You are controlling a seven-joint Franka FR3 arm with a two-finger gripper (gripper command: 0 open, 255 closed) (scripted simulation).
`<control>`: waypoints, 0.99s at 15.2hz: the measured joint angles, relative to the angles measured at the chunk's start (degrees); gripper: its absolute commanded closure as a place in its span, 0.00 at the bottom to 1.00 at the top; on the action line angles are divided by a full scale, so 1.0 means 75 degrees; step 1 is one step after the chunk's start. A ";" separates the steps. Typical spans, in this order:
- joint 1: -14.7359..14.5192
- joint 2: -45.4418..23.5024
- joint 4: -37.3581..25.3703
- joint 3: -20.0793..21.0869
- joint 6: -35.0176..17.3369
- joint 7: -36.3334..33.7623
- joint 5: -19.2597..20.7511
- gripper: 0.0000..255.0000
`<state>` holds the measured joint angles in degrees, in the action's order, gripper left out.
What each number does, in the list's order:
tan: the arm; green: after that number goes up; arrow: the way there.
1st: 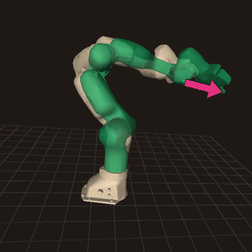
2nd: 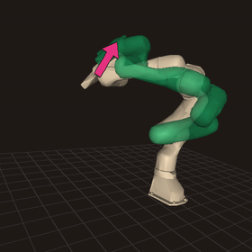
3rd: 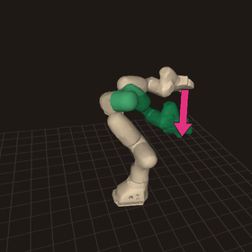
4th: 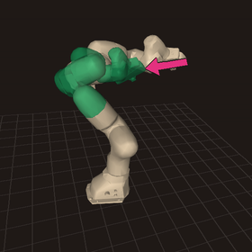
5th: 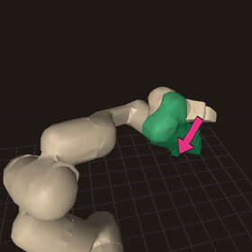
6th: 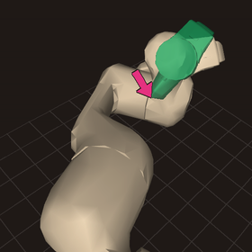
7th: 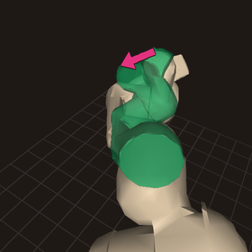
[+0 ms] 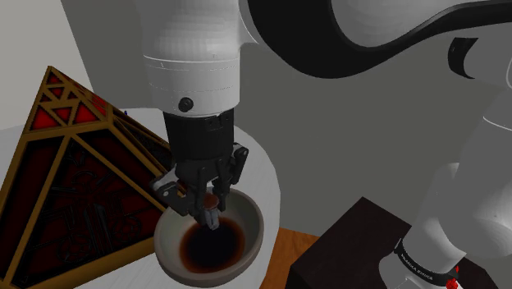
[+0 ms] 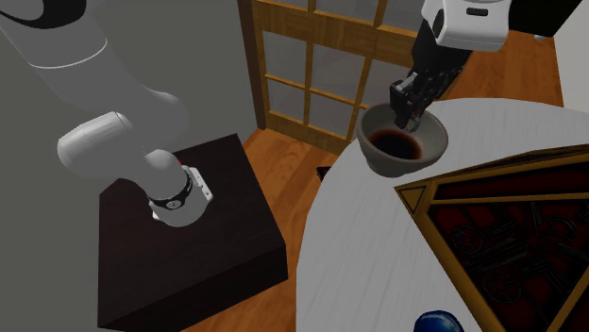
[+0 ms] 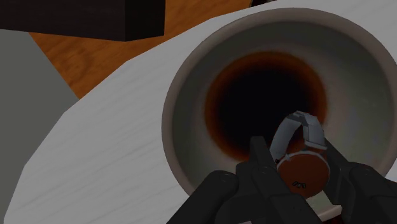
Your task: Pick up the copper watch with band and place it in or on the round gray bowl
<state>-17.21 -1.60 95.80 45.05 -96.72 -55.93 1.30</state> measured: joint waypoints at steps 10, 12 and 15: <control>-0.0050 -0.0137 -0.0711 0.0036 0.0604 -0.0071 0.0098 0.00; -0.0103 -0.0273 -0.1135 0.0068 0.0938 -0.0143 0.0195 0.00; -0.0106 -0.0291 -0.1233 0.0068 0.1028 -0.0142 0.0208 0.00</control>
<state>-18.00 -3.79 86.56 45.56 -89.02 -57.00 2.86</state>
